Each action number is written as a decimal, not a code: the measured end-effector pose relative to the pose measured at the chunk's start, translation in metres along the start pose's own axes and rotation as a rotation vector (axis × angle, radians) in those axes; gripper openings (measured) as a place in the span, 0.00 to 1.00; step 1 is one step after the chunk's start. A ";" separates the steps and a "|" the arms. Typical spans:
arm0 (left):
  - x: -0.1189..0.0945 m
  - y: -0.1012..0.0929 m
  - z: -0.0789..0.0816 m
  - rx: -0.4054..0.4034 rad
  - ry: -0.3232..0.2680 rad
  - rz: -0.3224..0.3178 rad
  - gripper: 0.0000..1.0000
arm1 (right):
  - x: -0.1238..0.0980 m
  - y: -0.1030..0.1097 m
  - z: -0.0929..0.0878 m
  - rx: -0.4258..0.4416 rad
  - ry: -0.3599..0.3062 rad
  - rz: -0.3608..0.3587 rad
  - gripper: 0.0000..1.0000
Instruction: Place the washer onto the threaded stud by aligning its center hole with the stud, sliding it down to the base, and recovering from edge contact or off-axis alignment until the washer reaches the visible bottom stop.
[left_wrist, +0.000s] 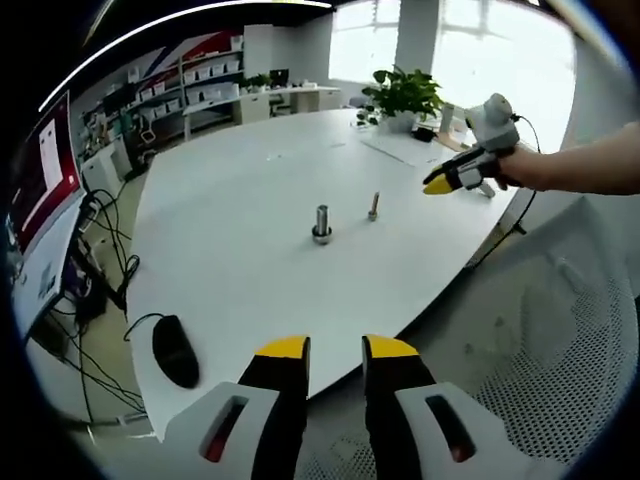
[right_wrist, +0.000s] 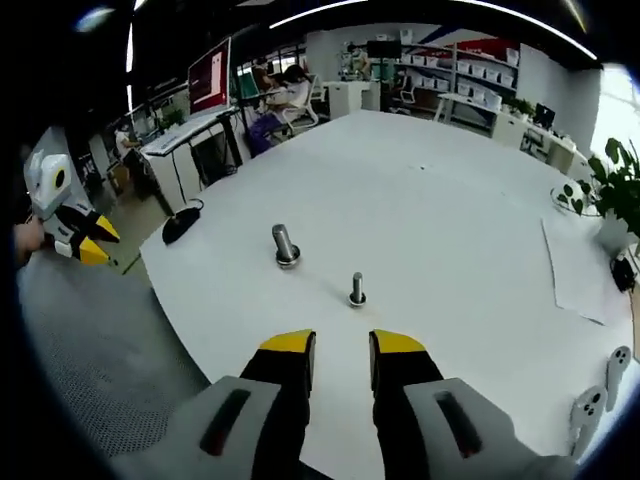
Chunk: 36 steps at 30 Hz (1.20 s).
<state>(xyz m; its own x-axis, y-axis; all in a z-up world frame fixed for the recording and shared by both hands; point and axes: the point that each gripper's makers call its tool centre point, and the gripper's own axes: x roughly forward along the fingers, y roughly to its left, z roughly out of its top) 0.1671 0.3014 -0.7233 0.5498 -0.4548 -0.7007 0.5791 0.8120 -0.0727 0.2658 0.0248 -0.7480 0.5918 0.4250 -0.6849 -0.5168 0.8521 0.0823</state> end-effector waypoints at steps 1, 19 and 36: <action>-0.001 0.000 0.001 -0.002 -0.007 0.002 0.19 | -0.004 0.002 -0.001 0.002 0.000 0.002 0.24; -0.003 -0.005 0.008 -0.002 -0.051 -0.024 0.21 | -0.066 0.046 0.006 -0.016 -0.092 0.023 0.26; -0.004 -0.005 0.009 -0.006 -0.057 -0.026 0.21 | -0.076 0.057 -0.022 0.043 -0.062 0.004 0.30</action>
<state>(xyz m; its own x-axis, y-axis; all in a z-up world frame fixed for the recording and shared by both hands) 0.1676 0.2961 -0.7144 0.5683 -0.4956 -0.6568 0.5899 0.8019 -0.0947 0.1781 0.0348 -0.7070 0.6275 0.4451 -0.6389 -0.4927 0.8623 0.1168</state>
